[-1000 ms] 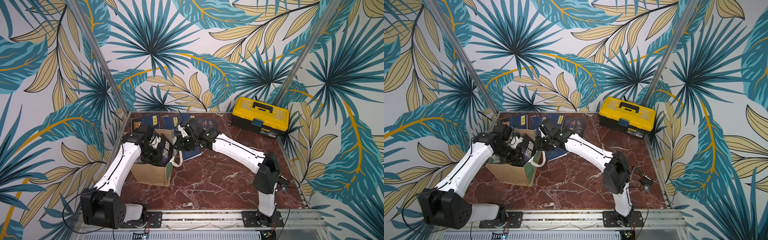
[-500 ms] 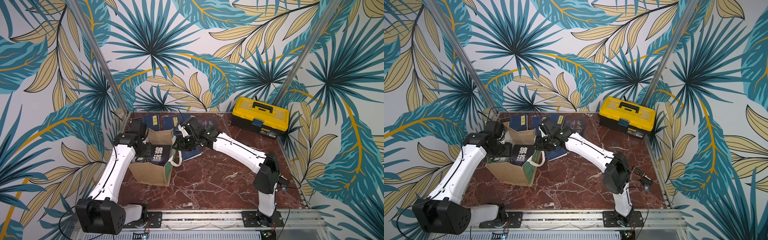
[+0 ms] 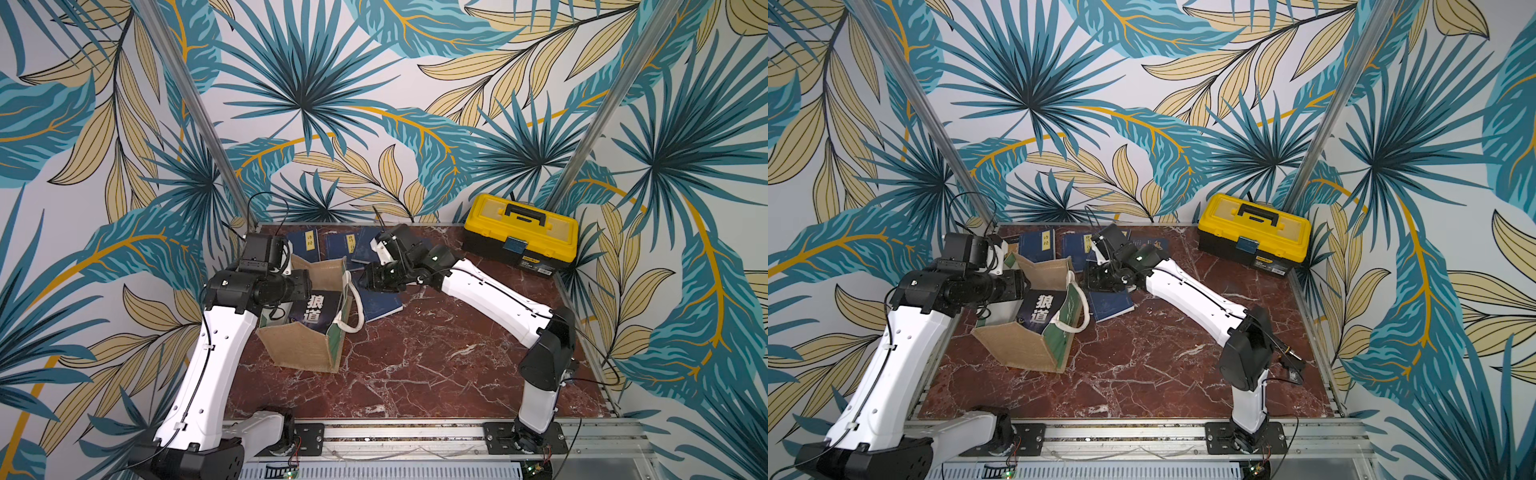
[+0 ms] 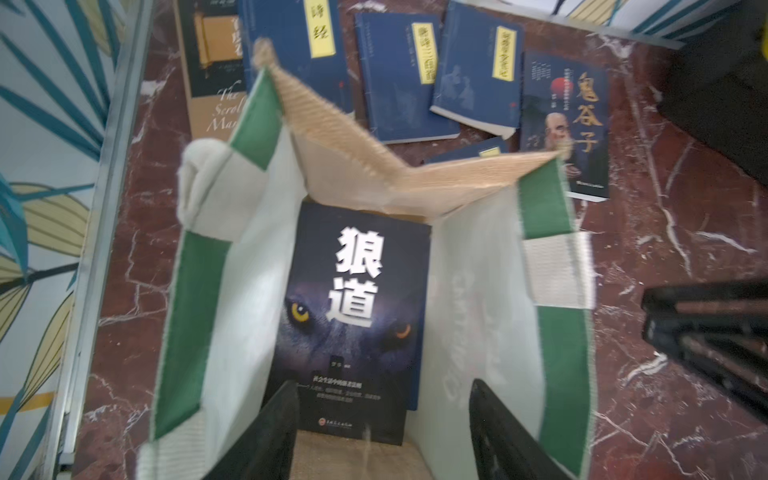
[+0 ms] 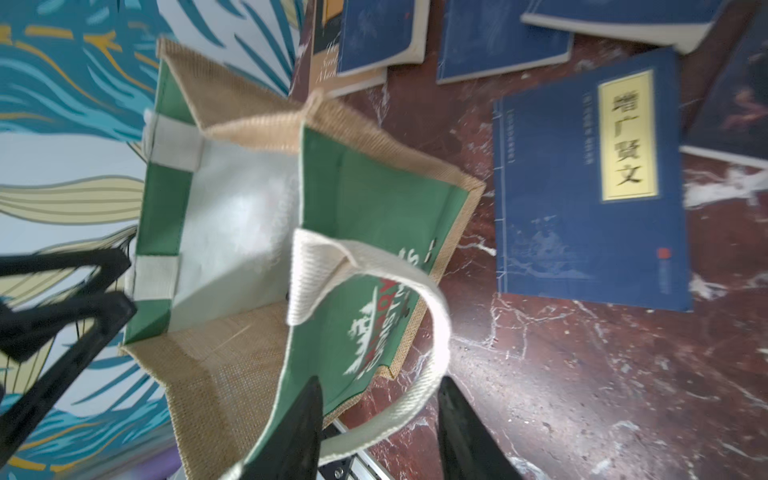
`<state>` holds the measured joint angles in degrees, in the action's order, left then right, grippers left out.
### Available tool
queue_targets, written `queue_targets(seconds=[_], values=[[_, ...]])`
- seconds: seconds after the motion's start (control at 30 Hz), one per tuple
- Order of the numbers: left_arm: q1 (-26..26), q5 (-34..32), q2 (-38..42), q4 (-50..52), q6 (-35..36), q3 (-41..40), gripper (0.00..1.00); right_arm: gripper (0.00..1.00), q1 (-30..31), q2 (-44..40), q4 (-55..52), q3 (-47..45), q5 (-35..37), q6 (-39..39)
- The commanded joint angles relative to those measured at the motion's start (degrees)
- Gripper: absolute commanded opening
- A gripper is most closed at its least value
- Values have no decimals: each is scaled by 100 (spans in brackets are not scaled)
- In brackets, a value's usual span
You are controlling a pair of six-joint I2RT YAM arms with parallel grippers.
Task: Put the books into the canvas bag
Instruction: Place the book in the canvas bag, then move the book to the center of the board.
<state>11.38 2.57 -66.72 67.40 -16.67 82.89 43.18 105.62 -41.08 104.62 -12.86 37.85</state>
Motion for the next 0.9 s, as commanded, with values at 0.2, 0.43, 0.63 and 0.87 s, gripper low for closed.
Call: queue_targets(seconds=[0.2,0.43,0.63,0.87], values=[[2569,-1058,-1023,-71,-1029,1184,65,48,-1060,-319,-133,-1171,161,-287],[3490,-543,-2189,-1401,-1821,734,65,48,-1375,601,30,-994,-13,-530],[3404,-335,-2743,-2235,-2354,-91,65,48,-1379,1381,150,-649,-196,-626],[2743,-62,-3208,-2984,-2645,-898,65,48,-1377,2017,153,-349,-346,-673]])
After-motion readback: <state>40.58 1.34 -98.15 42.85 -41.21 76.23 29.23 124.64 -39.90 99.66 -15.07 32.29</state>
